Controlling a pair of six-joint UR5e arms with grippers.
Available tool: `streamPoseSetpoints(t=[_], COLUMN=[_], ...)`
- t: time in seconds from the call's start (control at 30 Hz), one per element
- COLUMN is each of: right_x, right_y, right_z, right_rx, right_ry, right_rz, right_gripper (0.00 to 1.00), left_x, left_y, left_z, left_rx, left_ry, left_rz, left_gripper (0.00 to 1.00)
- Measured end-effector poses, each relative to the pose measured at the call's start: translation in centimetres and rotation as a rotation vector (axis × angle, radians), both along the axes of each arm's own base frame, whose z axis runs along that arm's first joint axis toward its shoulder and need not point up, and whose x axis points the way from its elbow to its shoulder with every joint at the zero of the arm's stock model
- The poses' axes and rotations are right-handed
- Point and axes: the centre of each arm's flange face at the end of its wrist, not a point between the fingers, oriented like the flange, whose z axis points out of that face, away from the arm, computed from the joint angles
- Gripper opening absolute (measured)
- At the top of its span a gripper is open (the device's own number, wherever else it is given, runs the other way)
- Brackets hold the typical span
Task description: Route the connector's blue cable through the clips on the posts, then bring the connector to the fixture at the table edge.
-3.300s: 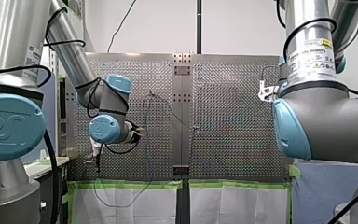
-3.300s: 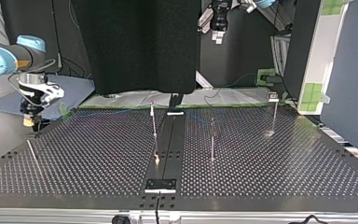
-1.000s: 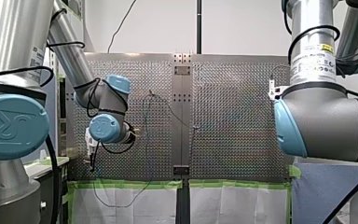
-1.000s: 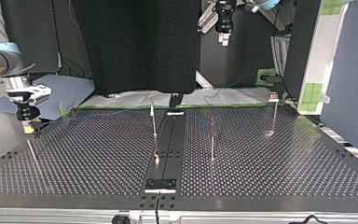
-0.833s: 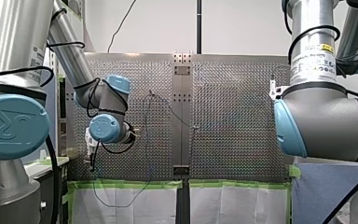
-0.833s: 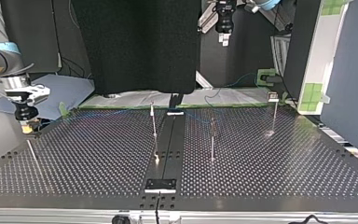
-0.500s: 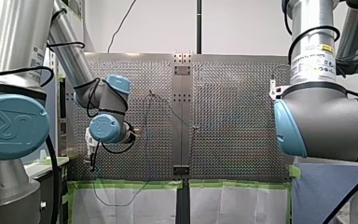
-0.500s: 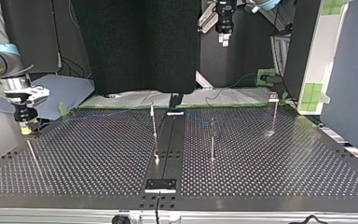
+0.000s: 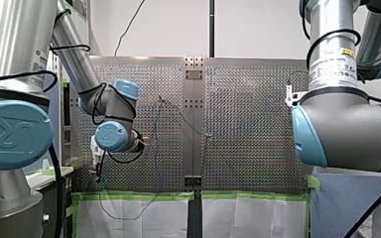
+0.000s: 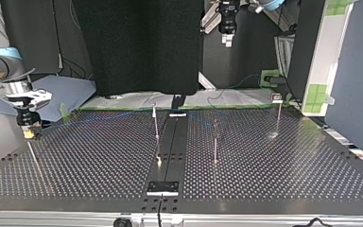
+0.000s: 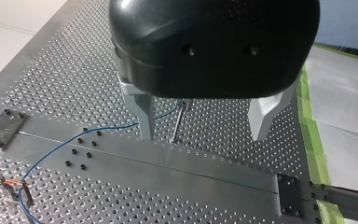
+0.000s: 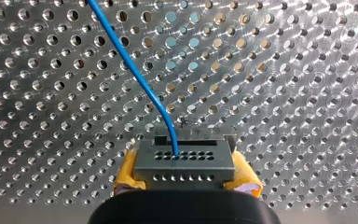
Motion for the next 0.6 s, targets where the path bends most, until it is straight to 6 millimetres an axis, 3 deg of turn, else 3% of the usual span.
streamPoseSetpoints(t=[0.6], right_x=[0.41], right_y=[-0.41], right_z=[0.41], right_rx=[-0.009], right_ry=[-0.001], right_rz=[0.007], right_gripper=[0.0], left_x=[0.01], left_y=[0.01], left_z=[0.0], left_rx=[-0.001], left_ry=[-0.002], left_rz=[0.001], left_gripper=[1.0])
